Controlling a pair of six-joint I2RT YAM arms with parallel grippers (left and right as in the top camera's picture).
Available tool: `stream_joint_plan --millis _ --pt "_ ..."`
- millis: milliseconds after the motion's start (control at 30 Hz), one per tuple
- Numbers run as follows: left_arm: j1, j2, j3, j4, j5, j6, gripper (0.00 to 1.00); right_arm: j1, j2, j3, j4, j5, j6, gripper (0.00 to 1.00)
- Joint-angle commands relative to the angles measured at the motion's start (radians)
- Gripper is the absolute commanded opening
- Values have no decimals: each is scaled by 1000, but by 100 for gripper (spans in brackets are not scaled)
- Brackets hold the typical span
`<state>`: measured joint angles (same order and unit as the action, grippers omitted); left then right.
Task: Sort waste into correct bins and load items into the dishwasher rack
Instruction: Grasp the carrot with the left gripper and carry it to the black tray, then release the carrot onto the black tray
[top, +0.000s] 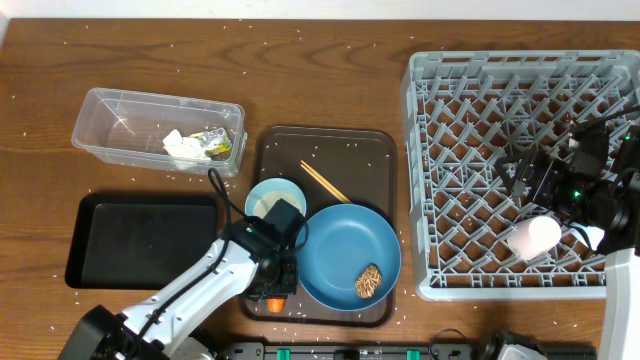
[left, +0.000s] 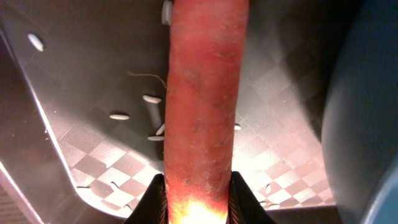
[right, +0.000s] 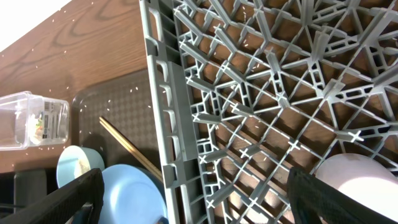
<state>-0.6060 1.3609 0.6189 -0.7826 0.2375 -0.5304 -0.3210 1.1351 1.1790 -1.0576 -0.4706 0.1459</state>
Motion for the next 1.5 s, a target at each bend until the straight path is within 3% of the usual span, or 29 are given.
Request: stream_joint_plan --millis 0,433,633,800,933,1200,1467 --pt "1 3 18 -50 -9 -10 13 16 2 16 -3 0 7 87" --pt "11 -140 238 -465 -14 -65 9 16 2 16 -2 0 6 87" --pt "117 -235 269 -561 -204 -194 6 16 2 16 -2 0 6 87" --pt "239 -322 269 -528 -489 -467 6 16 2 16 -3 0 6 87" --pt "333 -351 261 -437 -638 -552 6 16 2 16 -5 0 6 87" --pt "515 -298 180 -283 -645 -568 7 16 2 16 -21 0 6 88" --pt "624 -240 101 -187 -526 -608 8 16 2 16 -28 0 5 88"
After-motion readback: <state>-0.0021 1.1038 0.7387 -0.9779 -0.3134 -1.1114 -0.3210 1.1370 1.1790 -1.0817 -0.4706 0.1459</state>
